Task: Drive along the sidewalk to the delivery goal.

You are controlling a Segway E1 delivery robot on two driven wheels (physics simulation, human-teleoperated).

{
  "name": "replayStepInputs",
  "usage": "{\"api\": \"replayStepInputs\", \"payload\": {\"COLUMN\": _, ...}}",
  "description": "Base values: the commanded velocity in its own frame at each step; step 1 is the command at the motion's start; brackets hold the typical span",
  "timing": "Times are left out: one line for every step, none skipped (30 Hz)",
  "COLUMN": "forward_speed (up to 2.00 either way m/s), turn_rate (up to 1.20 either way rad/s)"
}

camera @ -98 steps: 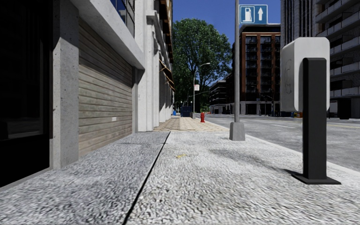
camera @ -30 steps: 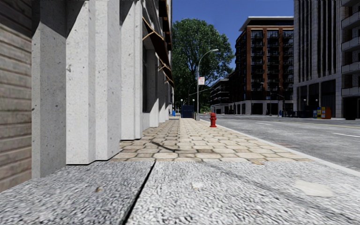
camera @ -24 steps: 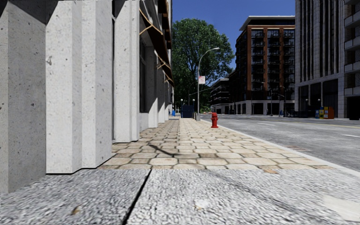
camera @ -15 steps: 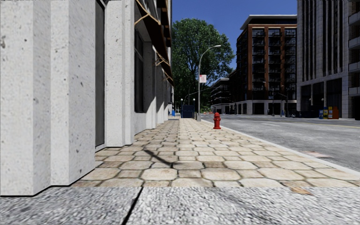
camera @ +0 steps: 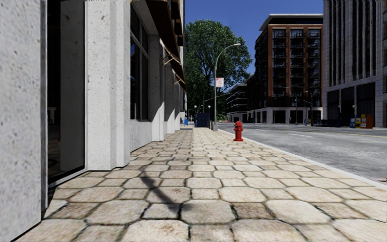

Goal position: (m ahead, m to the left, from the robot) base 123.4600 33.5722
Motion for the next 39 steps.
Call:
{"api": "replayStepInputs", "payload": {"forward_speed": 2.0, "turn_rate": 0.0}}
{"api": "replayStepInputs", "payload": {"forward_speed": 2.0, "turn_rate": 0.0}}
{"api": "replayStepInputs", "payload": {"forward_speed": 2.0, "turn_rate": 0.0}}
{"api": "replayStepInputs", "payload": {"forward_speed": 2.0, "turn_rate": 0.0}}
{"api": "replayStepInputs", "payload": {"forward_speed": 2.0, "turn_rate": 0.0}}
{"api": "replayStepInputs", "payload": {"forward_speed": 2.0, "turn_rate": 0.0}}
{"api": "replayStepInputs", "payload": {"forward_speed": 2.0, "turn_rate": 0.0}}
{"api": "replayStepInputs", "payload": {"forward_speed": 2.0, "turn_rate": 0.0}}
{"api": "replayStepInputs", "payload": {"forward_speed": 2.0, "turn_rate": 0.0}}
{"api": "replayStepInputs", "payload": {"forward_speed": 2.0, "turn_rate": 0.0}}
{"api": "replayStepInputs", "payload": {"forward_speed": 2.0, "turn_rate": 0.0}}
{"api": "replayStepInputs", "payload": {"forward_speed": 2.0, "turn_rate": 0.0}}
{"api": "replayStepInputs", "payload": {"forward_speed": 2.0, "turn_rate": 0.0}}
{"api": "replayStepInputs", "payload": {"forward_speed": 2.0, "turn_rate": 0.0}}
{"api": "replayStepInputs", "payload": {"forward_speed": 2.0, "turn_rate": 0.0}}
{"api": "replayStepInputs", "payload": {"forward_speed": 2.0, "turn_rate": 0.0}}
{"api": "replayStepInputs", "payload": {"forward_speed": 2.0, "turn_rate": 0.0}}
{"api": "replayStepInputs", "payload": {"forward_speed": 2.0, "turn_rate": 0.0}}
{"api": "replayStepInputs", "payload": {"forward_speed": 2.0, "turn_rate": 0.0}}
{"api": "replayStepInputs", "payload": {"forward_speed": 2.0, "turn_rate": 0.0}}
{"api": "replayStepInputs", "payload": {"forward_speed": 2.0, "turn_rate": 0.0}}
{"api": "replayStepInputs", "payload": {"forward_speed": 2.0, "turn_rate": 0.0}}
{"api": "replayStepInputs", "payload": {"forward_speed": 2.0, "turn_rate": 0.0}}
{"api": "replayStepInputs", "payload": {"forward_speed": 2.0, "turn_rate": 0.0}}
{"api": "replayStepInputs", "payload": {"forward_speed": 2.0, "turn_rate": 0.0}}
{"api": "replayStepInputs", "payload": {"forward_speed": 2.0, "turn_rate": 0.0}}
{"api": "replayStepInputs", "payload": {"forward_speed": 2.0, "turn_rate": 0.0}}
{"api": "replayStepInputs", "payload": {"forward_speed": 2.0, "turn_rate": 0.0}}
{"api": "replayStepInputs", "payload": {"forward_speed": 2.0, "turn_rate": 0.0}}
{"api": "replayStepInputs", "payload": {"forward_speed": 2.0, "turn_rate": 0.0}}
{"api": "replayStepInputs", "payload": {"forward_speed": 2.0, "turn_rate": 0.0}}
{"api": "replayStepInputs", "payload": {"forward_speed": 2.0, "turn_rate": 0.0}}
{"api": "replayStepInputs", "payload": {"forward_speed": 2.0, "turn_rate": 0.0}}
{"api": "replayStepInputs", "payload": {"forward_speed": 2.0, "turn_rate": 0.0}}
{"api": "replayStepInputs", "payload": {"forward_speed": 2.0, "turn_rate": 0.0}}
{"api": "replayStepInputs", "payload": {"forward_speed": 2.0, "turn_rate": 0.0}}
{"api": "replayStepInputs", "payload": {"forward_speed": 2.0, "turn_rate": 0.0}}
{"api": "replayStepInputs", "payload": {"forward_speed": 2.0, "turn_rate": 0.0}}
{"api": "replayStepInputs", "payload": {"forward_speed": 2.0, "turn_rate": 0.0}}
